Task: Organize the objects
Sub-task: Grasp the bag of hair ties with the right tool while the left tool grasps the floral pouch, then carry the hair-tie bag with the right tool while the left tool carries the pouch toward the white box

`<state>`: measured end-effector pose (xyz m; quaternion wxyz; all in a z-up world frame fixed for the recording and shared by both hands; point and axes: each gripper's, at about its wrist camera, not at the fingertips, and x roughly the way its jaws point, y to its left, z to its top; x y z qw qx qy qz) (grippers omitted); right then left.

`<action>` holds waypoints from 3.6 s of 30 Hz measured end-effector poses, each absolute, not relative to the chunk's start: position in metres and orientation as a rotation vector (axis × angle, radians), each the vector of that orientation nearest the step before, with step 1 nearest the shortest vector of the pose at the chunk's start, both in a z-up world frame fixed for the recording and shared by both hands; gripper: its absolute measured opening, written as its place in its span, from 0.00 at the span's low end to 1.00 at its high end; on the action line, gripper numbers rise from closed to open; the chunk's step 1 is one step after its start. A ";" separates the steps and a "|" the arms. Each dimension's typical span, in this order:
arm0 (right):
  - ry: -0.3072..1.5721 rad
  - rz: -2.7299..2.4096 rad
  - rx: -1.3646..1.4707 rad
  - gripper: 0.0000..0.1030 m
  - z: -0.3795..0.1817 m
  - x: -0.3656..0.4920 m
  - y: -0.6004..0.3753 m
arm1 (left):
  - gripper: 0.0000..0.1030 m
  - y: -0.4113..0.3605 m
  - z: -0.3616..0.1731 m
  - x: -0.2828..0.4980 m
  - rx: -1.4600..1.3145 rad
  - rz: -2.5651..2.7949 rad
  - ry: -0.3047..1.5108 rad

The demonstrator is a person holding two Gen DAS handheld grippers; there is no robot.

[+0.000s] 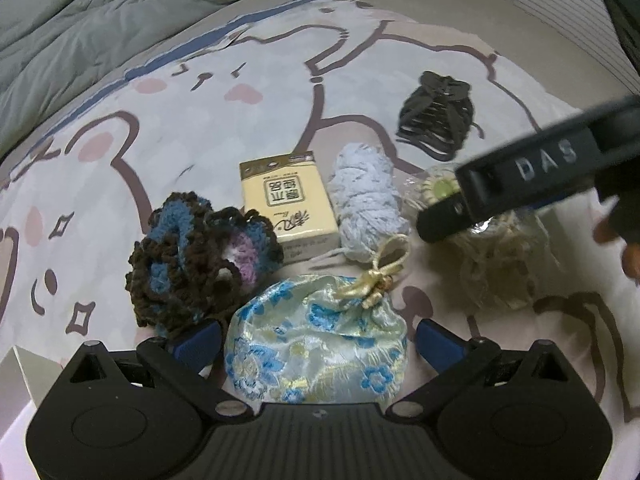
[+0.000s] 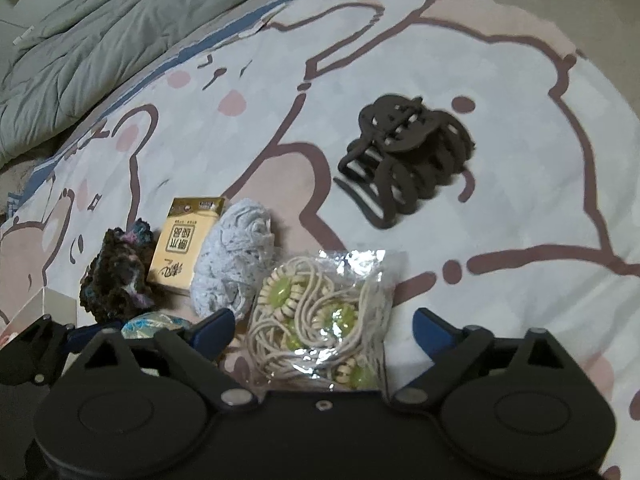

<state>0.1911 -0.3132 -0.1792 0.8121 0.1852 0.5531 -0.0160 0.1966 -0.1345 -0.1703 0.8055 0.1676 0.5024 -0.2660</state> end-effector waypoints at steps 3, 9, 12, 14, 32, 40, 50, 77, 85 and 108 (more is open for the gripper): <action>1.196 -0.023 0.380 0.86 -0.183 0.192 -0.310 | 0.89 -0.136 -0.173 0.200 0.354 -0.538 1.093; 1.201 0.001 0.325 0.72 -0.182 0.192 -0.306 | 0.83 -0.136 -0.173 0.202 0.329 -0.517 1.117; 1.194 0.010 0.312 0.66 -0.179 0.191 -0.305 | 0.82 -0.135 -0.171 0.202 0.295 -0.494 1.135; 1.187 0.011 0.303 0.61 -0.177 0.190 -0.305 | 0.82 -0.134 -0.169 0.202 0.267 -0.486 1.145; 1.043 0.038 0.265 0.57 -0.122 0.171 -0.307 | 0.82 -0.105 -0.104 0.180 0.108 -0.430 1.007; 0.948 0.057 0.189 0.57 -0.093 0.160 -0.298 | 0.82 -0.082 -0.076 0.169 0.060 -0.389 0.937; 0.890 0.086 0.150 0.57 -0.074 0.150 -0.283 | 0.82 -0.055 -0.052 0.156 0.022 -0.337 0.869; 0.850 0.197 0.093 0.57 -0.067 0.156 -0.200 | 0.82 0.067 -0.056 0.160 -0.153 -0.165 0.831; 0.851 0.248 0.063 0.57 -0.072 0.159 -0.163 | 0.82 0.115 -0.076 0.159 -0.166 -0.086 0.865; 0.924 0.468 0.125 0.58 -0.108 0.163 -0.040 | 0.82 0.198 -0.120 0.161 -0.399 0.081 0.927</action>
